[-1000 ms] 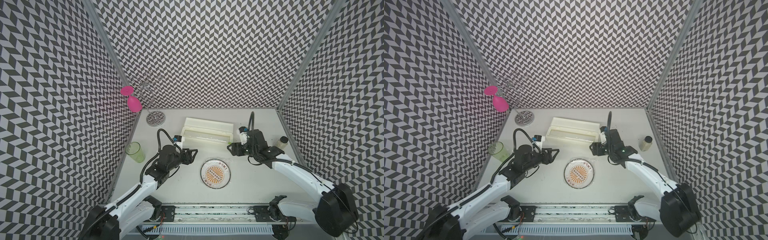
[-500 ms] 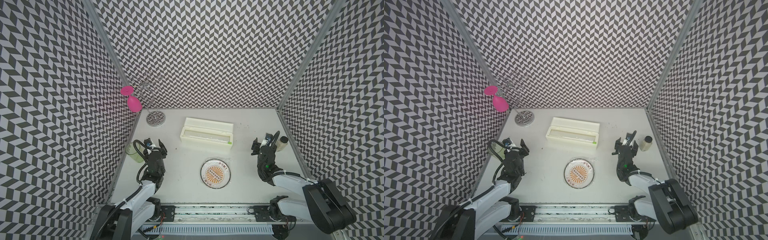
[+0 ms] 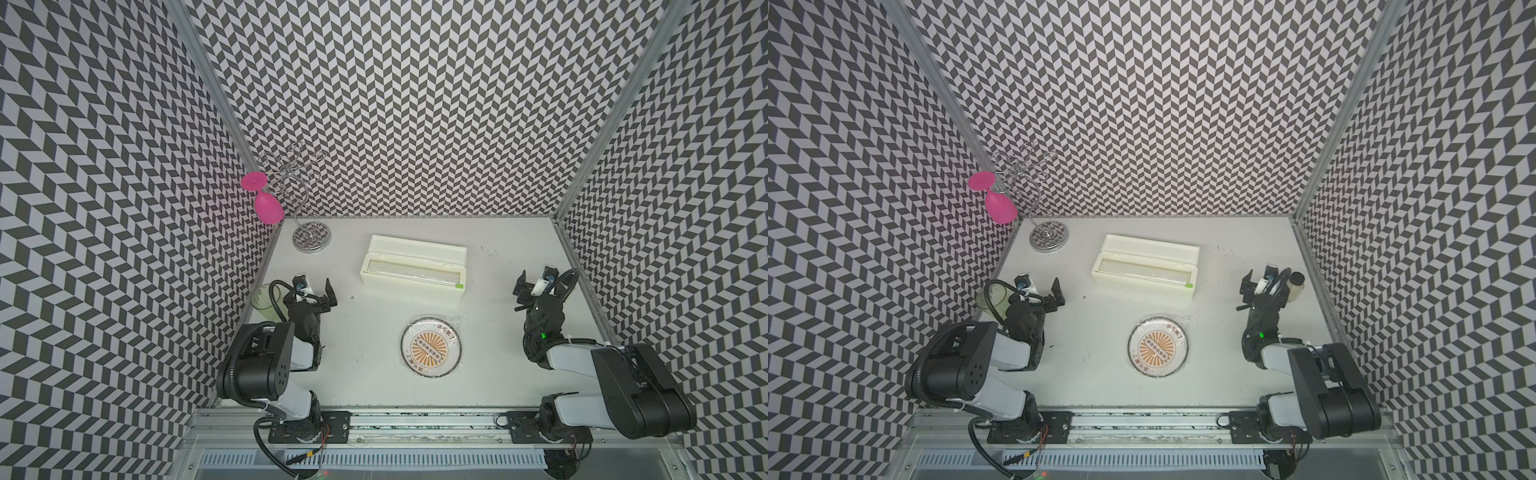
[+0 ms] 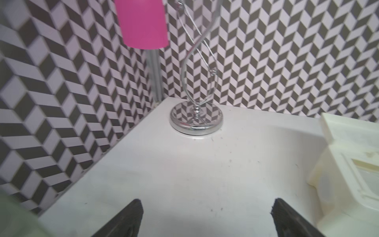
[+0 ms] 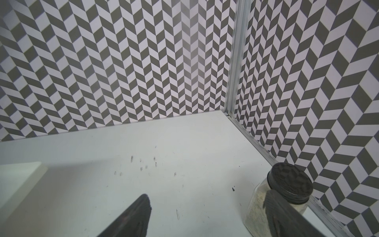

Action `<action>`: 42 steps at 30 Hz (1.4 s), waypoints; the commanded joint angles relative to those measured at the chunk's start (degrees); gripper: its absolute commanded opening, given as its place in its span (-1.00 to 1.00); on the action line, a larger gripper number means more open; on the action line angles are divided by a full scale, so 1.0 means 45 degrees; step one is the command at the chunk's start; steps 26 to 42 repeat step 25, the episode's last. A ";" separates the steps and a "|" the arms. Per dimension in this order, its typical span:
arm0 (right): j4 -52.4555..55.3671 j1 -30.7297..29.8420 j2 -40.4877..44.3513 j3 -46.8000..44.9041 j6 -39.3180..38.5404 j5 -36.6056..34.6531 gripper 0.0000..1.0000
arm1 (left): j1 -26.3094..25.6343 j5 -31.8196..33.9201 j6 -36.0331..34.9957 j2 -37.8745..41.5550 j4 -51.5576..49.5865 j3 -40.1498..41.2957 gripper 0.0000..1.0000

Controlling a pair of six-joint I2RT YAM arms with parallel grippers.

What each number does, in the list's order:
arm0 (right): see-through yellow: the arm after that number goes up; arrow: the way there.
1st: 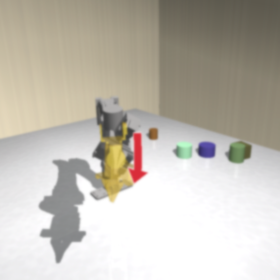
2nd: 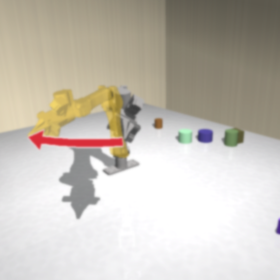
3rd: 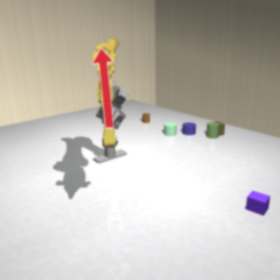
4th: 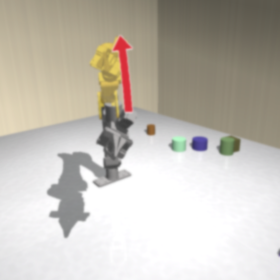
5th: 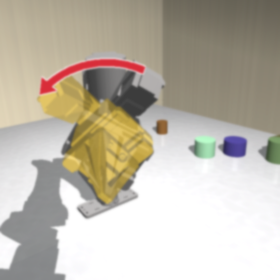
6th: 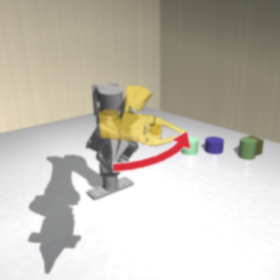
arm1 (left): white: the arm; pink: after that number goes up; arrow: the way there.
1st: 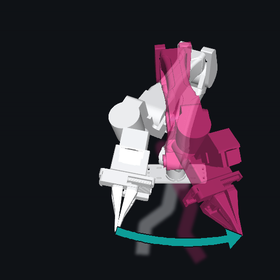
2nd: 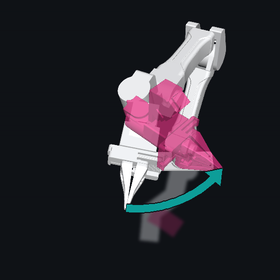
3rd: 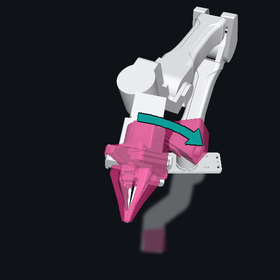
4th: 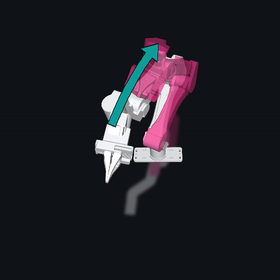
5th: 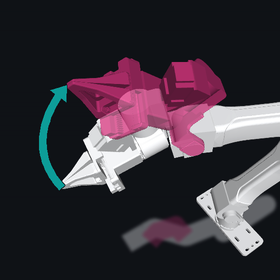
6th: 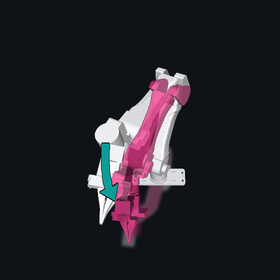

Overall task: Wrap the plate with plastic wrap
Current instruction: Reset both arms

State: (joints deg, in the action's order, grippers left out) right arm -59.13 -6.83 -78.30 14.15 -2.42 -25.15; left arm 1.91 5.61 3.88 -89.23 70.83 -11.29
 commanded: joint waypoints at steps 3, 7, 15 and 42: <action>-0.2481 0.0723 0.0137 -0.1181 0.0757 0.3455 0.98 | 0.0130 -0.1470 -0.0180 0.0072 0.1054 -0.0276 1.00; -0.7571 0.0720 -0.2574 -0.2297 0.0595 0.3208 0.99 | 0.0147 -0.1592 -0.0191 0.0082 0.1342 -0.0138 1.00; -0.5204 0.0877 -0.2580 -0.0982 0.1053 0.2704 0.99 | -0.0718 -0.0339 -0.0881 -0.0009 0.0226 -0.0782 1.00; -0.4840 0.0884 -0.2487 -0.0867 0.1053 0.2637 0.99 | -0.0695 -0.0751 -0.1055 -0.0011 0.0217 -0.0790 1.00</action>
